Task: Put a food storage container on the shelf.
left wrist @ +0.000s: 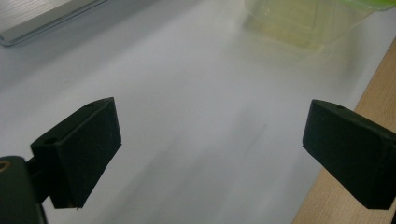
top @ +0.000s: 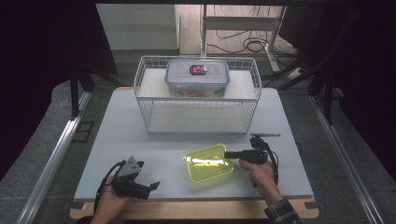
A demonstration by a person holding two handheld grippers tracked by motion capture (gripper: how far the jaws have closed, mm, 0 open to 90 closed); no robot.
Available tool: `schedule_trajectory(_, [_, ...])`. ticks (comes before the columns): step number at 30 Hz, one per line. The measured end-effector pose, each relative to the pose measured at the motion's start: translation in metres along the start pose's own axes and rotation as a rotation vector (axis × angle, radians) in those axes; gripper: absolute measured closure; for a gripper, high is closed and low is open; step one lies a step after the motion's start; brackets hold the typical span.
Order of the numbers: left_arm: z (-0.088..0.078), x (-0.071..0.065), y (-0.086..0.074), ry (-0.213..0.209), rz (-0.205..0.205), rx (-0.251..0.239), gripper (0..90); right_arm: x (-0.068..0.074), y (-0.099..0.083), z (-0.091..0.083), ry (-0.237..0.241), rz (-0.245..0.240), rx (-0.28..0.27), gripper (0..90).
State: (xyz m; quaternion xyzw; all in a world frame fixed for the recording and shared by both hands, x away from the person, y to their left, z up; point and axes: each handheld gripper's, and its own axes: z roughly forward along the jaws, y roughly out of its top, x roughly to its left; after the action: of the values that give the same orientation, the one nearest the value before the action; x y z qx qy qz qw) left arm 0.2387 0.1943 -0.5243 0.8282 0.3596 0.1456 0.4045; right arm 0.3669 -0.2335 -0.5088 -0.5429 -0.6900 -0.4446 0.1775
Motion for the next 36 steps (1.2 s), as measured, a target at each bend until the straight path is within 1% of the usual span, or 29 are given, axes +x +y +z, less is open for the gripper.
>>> schedule_trajectory(3, [0.000,0.000,0.000,0.000,-0.004,-0.002,4.3,0.004,0.001,-0.003,0.016,-0.015,-0.013,80.3])
schedule_trajectory(8, [0.000,0.001,0.000,0.001,-0.002,-0.002,4.3,0.012,0.004,-0.010,0.014,-0.047,-0.032,80.3])
schedule_trajectory(16, [-0.001,0.001,0.000,0.005,-0.003,-0.004,4.2,0.025,0.011,-0.020,0.030,-0.073,-0.064,80.3])
schedule_trajectory(21, [-0.002,0.001,0.000,0.004,-0.009,-0.009,4.2,0.034,0.018,-0.026,0.048,-0.079,-0.089,80.4])
schedule_trajectory(26, [-0.001,0.001,0.000,0.004,-0.010,-0.010,4.2,0.043,0.024,-0.031,0.061,-0.089,-0.103,80.4])
schedule_trajectory(34, [-0.002,0.001,0.000,0.004,-0.008,-0.011,4.2,0.058,0.036,-0.041,0.113,-0.080,-0.126,80.4])
schedule_trajectory(36, [-0.002,0.001,0.000,0.004,-0.009,-0.011,4.2,0.062,0.039,-0.043,0.116,-0.082,-0.129,80.4])
